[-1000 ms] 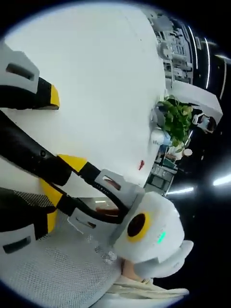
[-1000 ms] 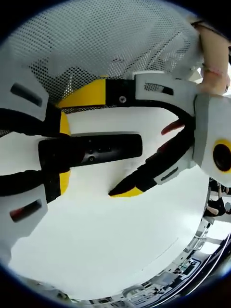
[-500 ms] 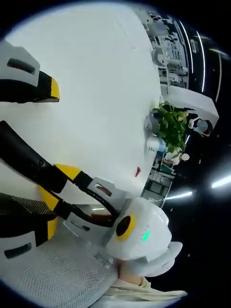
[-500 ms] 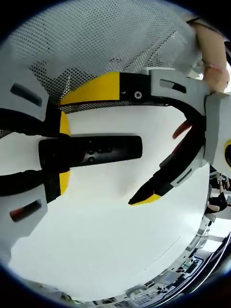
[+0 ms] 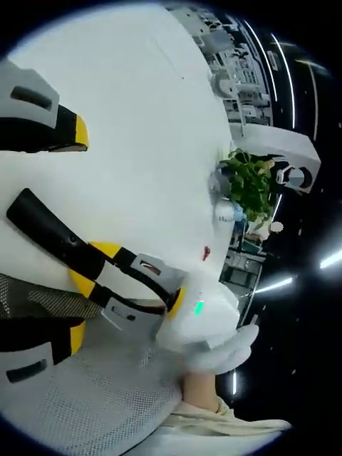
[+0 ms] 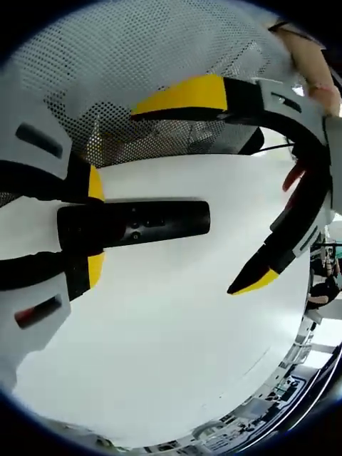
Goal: Press the specified remote control buttons in sequence, fully releasing each button before pressing the next.
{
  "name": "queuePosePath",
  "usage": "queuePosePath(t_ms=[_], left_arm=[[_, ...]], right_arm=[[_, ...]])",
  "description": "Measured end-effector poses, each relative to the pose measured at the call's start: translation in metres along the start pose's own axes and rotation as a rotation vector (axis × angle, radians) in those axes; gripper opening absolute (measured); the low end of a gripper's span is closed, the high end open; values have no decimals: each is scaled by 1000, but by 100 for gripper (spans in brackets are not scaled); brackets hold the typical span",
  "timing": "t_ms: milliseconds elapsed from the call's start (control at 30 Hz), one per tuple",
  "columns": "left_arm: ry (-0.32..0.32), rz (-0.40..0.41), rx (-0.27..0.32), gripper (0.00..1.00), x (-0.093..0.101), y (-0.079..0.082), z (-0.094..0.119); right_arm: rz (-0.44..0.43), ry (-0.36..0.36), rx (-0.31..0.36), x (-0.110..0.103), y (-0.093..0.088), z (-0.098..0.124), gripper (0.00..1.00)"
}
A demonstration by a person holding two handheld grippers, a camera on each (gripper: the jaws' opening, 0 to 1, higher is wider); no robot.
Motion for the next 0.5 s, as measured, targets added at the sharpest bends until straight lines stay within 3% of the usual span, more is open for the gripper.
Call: queuePosePath(t_ms=[200,500], left_arm=[[29,28,18,100,4,6,21],[121,95,117,100,15,2,61]], right_arm=[[-4,0,1,0,0,0,25],[-11,-1,5,0,0,0,25]])
Point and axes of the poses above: the point that each gripper's makers call its tool centre point, and the gripper's own axes: z roughly backward along the fingers, x roughly to its right, y roughly out of its top, the point moved 10 cm from there along z, roughly backward along the fingers, and after that the axes turned 12 degrees about -x, right-handed, at the moved point
